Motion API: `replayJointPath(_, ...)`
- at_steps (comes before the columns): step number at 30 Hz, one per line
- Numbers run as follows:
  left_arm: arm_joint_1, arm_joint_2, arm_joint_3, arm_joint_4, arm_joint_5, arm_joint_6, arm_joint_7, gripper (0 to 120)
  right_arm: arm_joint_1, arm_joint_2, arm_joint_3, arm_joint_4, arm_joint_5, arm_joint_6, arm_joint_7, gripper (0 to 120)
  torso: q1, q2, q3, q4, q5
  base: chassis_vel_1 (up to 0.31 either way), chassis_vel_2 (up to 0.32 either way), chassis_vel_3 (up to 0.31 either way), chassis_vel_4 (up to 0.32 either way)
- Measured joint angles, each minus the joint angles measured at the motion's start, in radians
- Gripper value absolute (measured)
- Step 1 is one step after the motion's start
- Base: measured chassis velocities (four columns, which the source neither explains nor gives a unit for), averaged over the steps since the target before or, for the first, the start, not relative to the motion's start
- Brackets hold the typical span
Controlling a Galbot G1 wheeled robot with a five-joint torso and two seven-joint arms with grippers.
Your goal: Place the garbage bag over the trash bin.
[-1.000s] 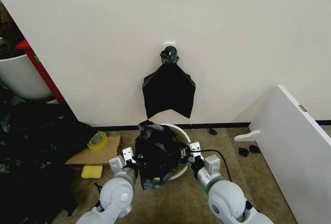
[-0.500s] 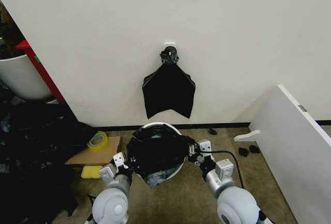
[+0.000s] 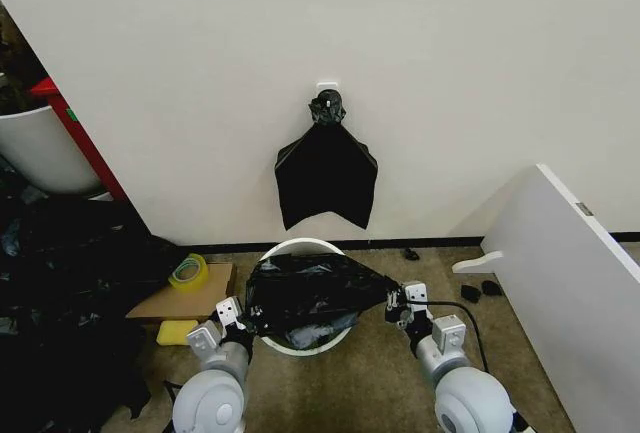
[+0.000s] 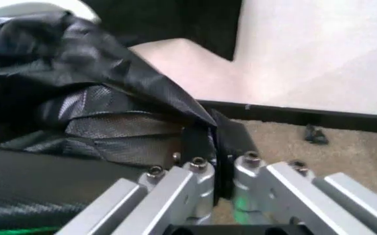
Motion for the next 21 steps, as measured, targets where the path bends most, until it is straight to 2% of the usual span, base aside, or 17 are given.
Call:
replayJointPath(2,0.001,0.001,0.002,-0.008,0.006,0.007,0.000,1,-0.034,-0.007,-0.007,0.019,-0.049,0.031,-0.028,14,0.000,0.000,0.000,-0.0001,-0.0003,0.000,0.000,0.000,0.000)
replayJointPath(3,0.001,0.001,0.002,-0.008,0.006,0.007,0.000,1,-0.034,-0.007,-0.007,0.019,-0.049,0.031,-0.028,14,0.000,0.000,0.000,-0.0001,-0.0003,0.000,0.000,0.000,0.000)
replayJointPath(7,0.006,0.007,0.003,-0.022,0.029,0.027,0.000,1,-0.107,-0.021,-0.001,0.074,-0.128,0.081,-0.056,34,0.000,0.000,0.000,0.0001,0.0000,0.000,0.000,0.000,0.000)
replayJointPath(8,0.006,0.007,0.003,-0.022,0.029,0.027,0.000,1,-0.107,-0.021,-0.001,0.074,-0.128,0.081,-0.056,34,0.000,0.000,0.000,0.0001,0.0000,0.000,0.000,0.000,0.000)
replayJointPath(10,0.007,0.011,0.004,-0.026,0.036,0.031,0.001,1,-0.144,-0.030,0.010,0.106,-0.161,0.099,-0.057,39,0.000,0.000,0.000,0.0000,-0.0002,0.000,0.000,0.000,0.000)
replayJointPath(11,0.008,0.014,0.005,-0.028,0.044,0.032,0.004,1,-0.174,-0.038,0.023,0.134,-0.190,0.113,-0.059,47,0.000,0.000,0.000,-0.0002,-0.0001,0.000,0.000,0.000,0.000)
replayJointPath(12,0.008,0.014,0.005,-0.028,0.044,0.032,0.004,1,-0.174,-0.038,0.023,0.134,-0.190,0.113,-0.059,47,0.000,0.000,0.000,-0.0002,-0.0001,0.000,0.000,0.000,0.000)
replayJointPath(15,0.013,0.025,0.012,-0.031,0.083,0.037,0.019,1,-0.249,-0.052,0.048,0.217,-0.247,0.131,-0.068,62,0.000,0.000,0.000,-0.0002,-0.0003,0.000,0.000,0.000,0.000)
replayJointPath(17,0.015,0.028,0.014,-0.033,0.095,0.038,0.025,1,-0.257,-0.054,0.049,0.228,-0.256,0.133,-0.073,64,0.000,0.000,0.000,-0.0001,-0.0002,0.000,0.000,0.000,0.000)
replayJointPath(19,0.020,0.044,0.026,-0.038,0.154,0.044,0.053,1,-0.270,-0.062,0.051,0.263,-0.305,0.148,-0.105,77,0.000,0.000,0.000,-0.0001,-0.0003,0.000,0.000,0.000,0.000)
replayJointPath(21,0.020,0.049,0.030,-0.041,0.173,0.046,0.060,1,-0.267,-0.065,0.049,0.269,-0.315,0.151,-0.120,80,0.000,0.000,0.000,-0.0001,-0.0002,0.000,0.000,0.000,0.000)
